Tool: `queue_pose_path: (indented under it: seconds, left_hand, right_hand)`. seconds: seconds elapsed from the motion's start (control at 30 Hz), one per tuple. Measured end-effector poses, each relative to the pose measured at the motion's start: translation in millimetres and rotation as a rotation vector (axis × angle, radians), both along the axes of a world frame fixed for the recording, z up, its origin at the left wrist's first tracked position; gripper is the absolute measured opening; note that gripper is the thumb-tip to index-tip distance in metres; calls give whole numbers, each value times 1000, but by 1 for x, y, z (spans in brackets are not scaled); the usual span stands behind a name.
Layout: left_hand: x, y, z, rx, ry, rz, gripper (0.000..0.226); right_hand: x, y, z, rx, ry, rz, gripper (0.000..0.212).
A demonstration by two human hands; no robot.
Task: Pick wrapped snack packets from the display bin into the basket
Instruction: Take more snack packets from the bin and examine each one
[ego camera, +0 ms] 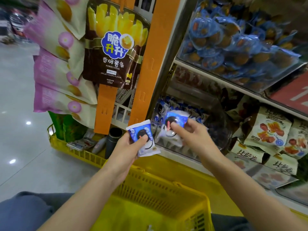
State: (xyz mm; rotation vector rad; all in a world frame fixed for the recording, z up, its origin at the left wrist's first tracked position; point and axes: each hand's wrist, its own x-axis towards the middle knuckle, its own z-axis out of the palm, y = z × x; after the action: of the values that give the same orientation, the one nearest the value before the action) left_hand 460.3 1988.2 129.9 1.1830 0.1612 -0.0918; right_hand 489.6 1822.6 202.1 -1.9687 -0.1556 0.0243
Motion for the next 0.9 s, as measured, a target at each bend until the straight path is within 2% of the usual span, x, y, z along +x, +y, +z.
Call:
queue_pose_path:
  seconds: [0.13,0.27,0.33,0.43,0.5,0.63,0.83,0.9]
  left_hand:
    - [4,6,2,109,40,76,17]
    - [7,8,5,123,37,86,18]
    - [10,10,7,120,33,88,17]
    - [14,13,9,117,24,92,16]
    - [17,15,10,114,23,99,16]
    - [21,17,12,108,13,98,14]
    - [23,11,14,127,19,64,13]
    - [24,8,15,138,16,42,14]
  right_hand:
    - [61,-7,7,-114,-65,-197,17]
    - [122,4,-5,-240,-35,-263,18]
    - [140,11,-17,-289,-76,-246,13]
    - [156,19,-31,-383,-107,-219,25]
    - [163,22,-37,-459,-68,-191,19]
    - [173,23,-36,-679,2,-126,41]
    - [178,25,-35,-821,24,9,45]
    - [178,26,-34,-812,66,42,42]
